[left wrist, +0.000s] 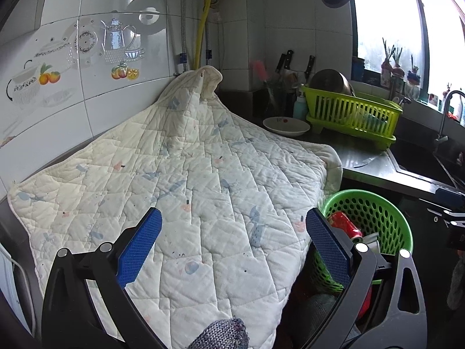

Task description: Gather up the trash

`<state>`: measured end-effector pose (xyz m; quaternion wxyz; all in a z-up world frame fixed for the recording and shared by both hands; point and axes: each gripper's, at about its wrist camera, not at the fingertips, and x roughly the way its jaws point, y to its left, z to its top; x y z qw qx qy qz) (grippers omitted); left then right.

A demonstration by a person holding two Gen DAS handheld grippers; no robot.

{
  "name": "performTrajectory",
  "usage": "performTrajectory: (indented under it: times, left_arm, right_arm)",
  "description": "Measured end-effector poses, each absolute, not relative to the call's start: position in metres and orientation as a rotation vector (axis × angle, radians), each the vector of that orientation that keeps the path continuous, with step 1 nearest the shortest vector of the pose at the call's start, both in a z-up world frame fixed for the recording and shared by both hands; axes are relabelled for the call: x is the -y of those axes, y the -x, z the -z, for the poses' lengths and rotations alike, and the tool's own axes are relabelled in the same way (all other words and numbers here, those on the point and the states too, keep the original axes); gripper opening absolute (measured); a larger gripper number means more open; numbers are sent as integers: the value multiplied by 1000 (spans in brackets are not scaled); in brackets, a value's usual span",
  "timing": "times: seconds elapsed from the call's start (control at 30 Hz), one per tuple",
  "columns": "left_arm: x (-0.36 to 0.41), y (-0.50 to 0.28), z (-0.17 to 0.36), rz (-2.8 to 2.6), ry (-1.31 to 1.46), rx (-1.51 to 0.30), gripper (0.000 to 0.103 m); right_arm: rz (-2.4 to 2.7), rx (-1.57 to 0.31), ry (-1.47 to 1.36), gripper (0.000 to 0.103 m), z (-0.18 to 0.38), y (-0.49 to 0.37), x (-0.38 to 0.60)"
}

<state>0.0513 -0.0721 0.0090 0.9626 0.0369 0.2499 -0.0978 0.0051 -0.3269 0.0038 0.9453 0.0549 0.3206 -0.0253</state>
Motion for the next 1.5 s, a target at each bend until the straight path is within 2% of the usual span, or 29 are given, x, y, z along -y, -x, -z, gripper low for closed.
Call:
performTrajectory:
  times: [1.5]
  left_arm:
    - [78, -44, -8, 208, -95, -497, 98]
  right_arm:
    - [53, -643, -122, 94, -6, 1, 329]
